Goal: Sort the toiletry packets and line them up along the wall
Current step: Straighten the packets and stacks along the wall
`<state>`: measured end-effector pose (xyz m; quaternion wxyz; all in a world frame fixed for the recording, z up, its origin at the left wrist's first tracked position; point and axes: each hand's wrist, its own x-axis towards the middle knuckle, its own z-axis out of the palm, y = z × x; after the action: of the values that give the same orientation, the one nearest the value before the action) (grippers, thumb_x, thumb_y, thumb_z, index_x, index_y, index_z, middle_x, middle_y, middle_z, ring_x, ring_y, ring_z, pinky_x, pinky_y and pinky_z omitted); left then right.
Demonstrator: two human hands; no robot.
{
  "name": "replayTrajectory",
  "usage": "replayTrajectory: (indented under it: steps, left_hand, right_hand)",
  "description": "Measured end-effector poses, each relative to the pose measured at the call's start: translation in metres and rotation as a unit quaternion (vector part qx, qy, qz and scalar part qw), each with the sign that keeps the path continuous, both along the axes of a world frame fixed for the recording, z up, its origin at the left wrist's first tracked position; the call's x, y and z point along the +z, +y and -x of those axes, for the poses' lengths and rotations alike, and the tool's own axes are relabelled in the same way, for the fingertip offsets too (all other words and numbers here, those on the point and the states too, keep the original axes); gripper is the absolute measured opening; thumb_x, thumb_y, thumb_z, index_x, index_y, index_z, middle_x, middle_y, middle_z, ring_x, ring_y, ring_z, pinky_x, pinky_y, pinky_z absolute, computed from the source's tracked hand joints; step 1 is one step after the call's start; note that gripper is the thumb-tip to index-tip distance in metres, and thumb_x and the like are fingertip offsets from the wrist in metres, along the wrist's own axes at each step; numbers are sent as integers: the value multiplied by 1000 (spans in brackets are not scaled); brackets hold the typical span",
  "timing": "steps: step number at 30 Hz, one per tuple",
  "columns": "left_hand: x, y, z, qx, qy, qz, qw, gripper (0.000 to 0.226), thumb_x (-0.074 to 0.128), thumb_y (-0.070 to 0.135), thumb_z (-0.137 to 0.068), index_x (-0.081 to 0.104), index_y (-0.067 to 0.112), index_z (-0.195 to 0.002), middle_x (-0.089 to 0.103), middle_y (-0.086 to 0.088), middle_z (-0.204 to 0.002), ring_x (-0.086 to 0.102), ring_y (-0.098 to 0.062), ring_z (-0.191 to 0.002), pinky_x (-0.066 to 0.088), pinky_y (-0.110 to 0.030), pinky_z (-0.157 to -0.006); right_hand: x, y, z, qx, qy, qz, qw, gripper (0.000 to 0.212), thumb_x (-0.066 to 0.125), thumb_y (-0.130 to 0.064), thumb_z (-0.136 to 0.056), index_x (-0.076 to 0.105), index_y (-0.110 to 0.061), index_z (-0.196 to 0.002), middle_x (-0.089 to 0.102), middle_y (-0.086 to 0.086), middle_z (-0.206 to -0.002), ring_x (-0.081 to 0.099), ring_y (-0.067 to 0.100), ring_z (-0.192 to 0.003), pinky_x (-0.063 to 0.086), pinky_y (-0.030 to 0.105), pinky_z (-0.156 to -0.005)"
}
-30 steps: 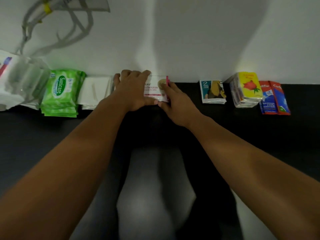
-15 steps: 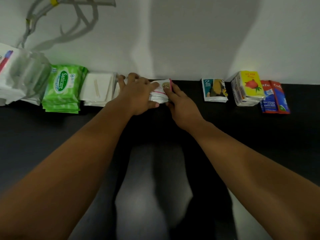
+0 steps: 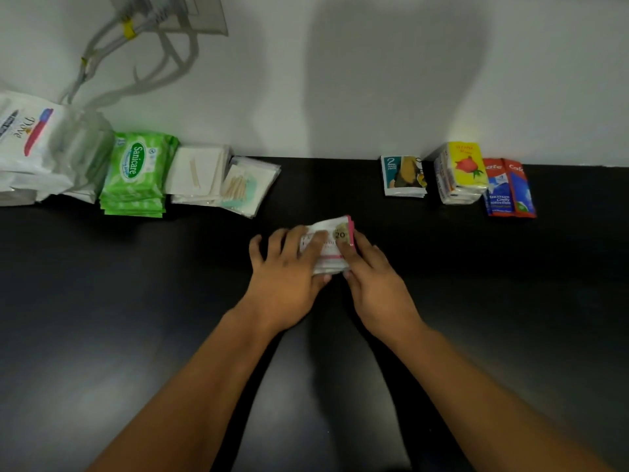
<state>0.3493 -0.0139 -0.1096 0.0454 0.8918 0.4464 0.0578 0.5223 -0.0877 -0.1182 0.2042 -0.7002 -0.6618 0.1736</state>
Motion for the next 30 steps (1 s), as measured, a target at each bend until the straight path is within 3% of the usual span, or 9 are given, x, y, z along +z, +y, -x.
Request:
replayTrajectory:
  steps: [3,7,10,12,15,20,25,28,30]
  left_hand:
    - [-1,-21,0,-10,-14,4,1000,68,51,58,-88,39,28,-148,40,-7,-150,38,-31,-131,23,-63,-105]
    - [2,-30,1,-21,-38,14,999,72,57,57,-86,35,28,-149,38,-3,-152,39,-27,-133,26,-52,-106]
    - [7,-32,5,-16,-86,34,996,83,67,55,-82,32,25,-151,34,-7,-155,38,-26,-135,29,-47,-107]
    - [9,-36,10,-3,-133,37,990,83,77,47,-77,41,22,-147,38,-8,-151,42,-25,-131,32,-43,-107]
    - [6,-46,18,36,-176,35,983,65,79,38,-78,54,22,-136,53,0,-135,50,-20,-117,36,-32,-98]
    - [-8,-47,13,48,-171,-33,983,42,72,32,-87,64,21,-127,64,2,-128,54,-22,-107,44,-38,-85]
    - [-19,-13,-12,60,-197,-68,976,38,71,28,-88,67,17,-124,68,-3,-122,57,-29,-99,48,-42,-79]
    - [-21,17,-33,64,-197,-50,977,40,63,28,-90,64,15,-127,67,-7,-123,56,-33,-98,49,-44,-80]
    - [-21,35,-45,71,-199,-34,977,40,62,25,-92,61,14,-130,66,-9,-125,55,-35,-101,49,-47,-82]
  right_hand:
    - [0,-25,4,-15,-1,0,1000,57,44,-22,-98,31,-23,-153,27,10,-159,36,36,-139,41,51,-109]
    - [0,-40,3,-21,17,-11,1000,61,50,-20,-98,27,-28,-154,24,4,-160,35,30,-140,45,49,-105]
    - [7,-42,1,-17,48,-27,998,70,57,-17,-95,21,-34,-153,19,-1,-161,36,23,-140,49,41,-103]
    - [10,-45,1,-25,55,-43,997,73,60,-17,-94,22,-35,-152,21,-2,-160,39,19,-139,49,34,-102]
    - [10,-51,2,-30,37,-98,994,57,66,-13,-91,45,-21,-143,39,3,-150,49,17,-130,49,28,-100]
    - [4,-39,-6,-47,26,-154,987,32,72,-9,-87,69,-9,-118,58,8,-132,60,17,-115,45,17,-100]
    - [3,0,-23,-47,-2,-164,985,29,66,-6,-89,68,-4,-118,59,16,-131,59,25,-118,45,25,-102]
    - [5,32,-30,-76,-7,-87,993,37,59,-11,-95,59,-9,-132,48,12,-145,50,26,-131,40,34,-110]
    - [7,50,-32,-110,-5,-48,993,41,53,-17,-99,51,-16,-141,38,5,-154,40,22,-139,32,33,-116]
